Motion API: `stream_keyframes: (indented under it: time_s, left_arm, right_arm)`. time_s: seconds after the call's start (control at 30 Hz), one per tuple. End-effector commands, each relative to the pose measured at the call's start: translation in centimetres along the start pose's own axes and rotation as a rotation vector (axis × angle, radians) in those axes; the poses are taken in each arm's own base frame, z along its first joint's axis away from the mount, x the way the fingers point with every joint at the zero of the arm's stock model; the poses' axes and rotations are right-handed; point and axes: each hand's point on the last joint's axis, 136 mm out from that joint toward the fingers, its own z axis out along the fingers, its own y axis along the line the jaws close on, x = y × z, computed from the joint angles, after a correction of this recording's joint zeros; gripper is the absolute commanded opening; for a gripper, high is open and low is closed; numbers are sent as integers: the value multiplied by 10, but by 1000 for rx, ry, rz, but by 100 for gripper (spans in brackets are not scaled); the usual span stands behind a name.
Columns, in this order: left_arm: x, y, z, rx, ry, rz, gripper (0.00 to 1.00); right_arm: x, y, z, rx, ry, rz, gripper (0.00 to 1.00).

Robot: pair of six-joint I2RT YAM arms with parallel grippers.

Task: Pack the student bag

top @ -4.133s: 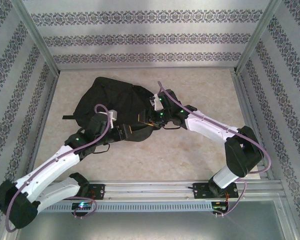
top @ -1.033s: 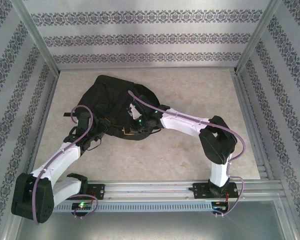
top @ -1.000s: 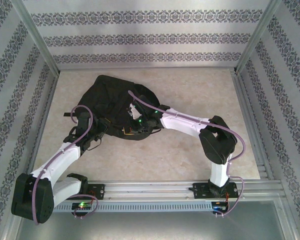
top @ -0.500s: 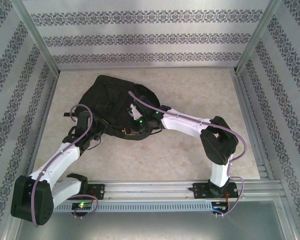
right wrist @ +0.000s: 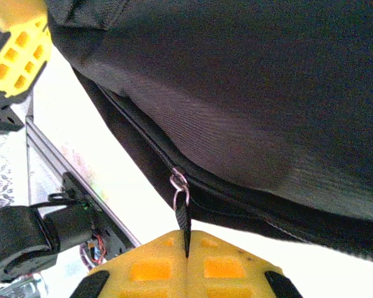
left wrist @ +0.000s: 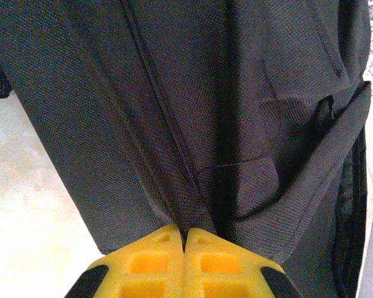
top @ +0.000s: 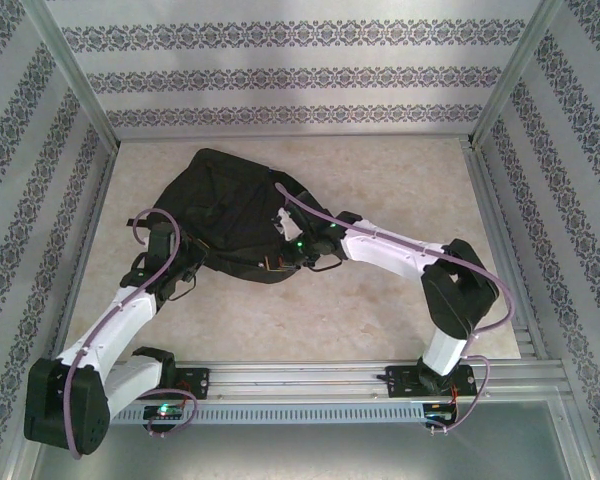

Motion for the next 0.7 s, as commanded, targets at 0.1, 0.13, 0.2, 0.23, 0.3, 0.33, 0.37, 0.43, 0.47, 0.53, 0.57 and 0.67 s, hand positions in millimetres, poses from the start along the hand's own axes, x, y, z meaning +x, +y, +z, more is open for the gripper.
stream_keyframes:
  time_s: [0.1,0.13,0.2,0.23,0.3,0.33,0.37,0.43,0.47,0.53,0.57,0.67]
  left_arm:
    - [-27,11,-5,-91,-96,23,0]
    - [-28,9,-5,-95,-96,29,0]
    - [-30,6,-3,-108,-85,46,0]
    - [-30,5,-1,-114,-77,50,0]
    - [-31,1,4,-117,-65,50,0]
    - [-31,-1,6,-118,-60,49,0]
    - [-32,-3,8,-120,-58,49,0]
    - [-36,-9,13,-124,-49,54,0]
    - [-37,-13,15,-122,-45,61,0]
    - [-41,-24,20,-119,-31,78,0]
    - [-44,-30,24,-113,-25,90,0]
    - [-48,-49,39,-114,26,140,4]
  right_arm:
    - [16,-29,-27,70,34,-3,0]
    - [16,-32,-30,78,32,-6,0]
    - [14,-39,-39,104,24,-16,0]
    - [12,-40,-43,110,18,-21,0]
    - [8,-43,-54,132,-2,-39,0]
    - [6,-45,-59,148,-13,-47,0]
    - [4,-46,-63,162,-25,-52,0]
    - [4,-39,-65,138,-31,-66,0]
    - [6,-33,-64,120,-22,-73,0]
    - [11,-21,-56,102,6,-99,0]
    - [14,-14,-51,91,23,-116,0]
    - [23,10,-31,53,72,-154,0]
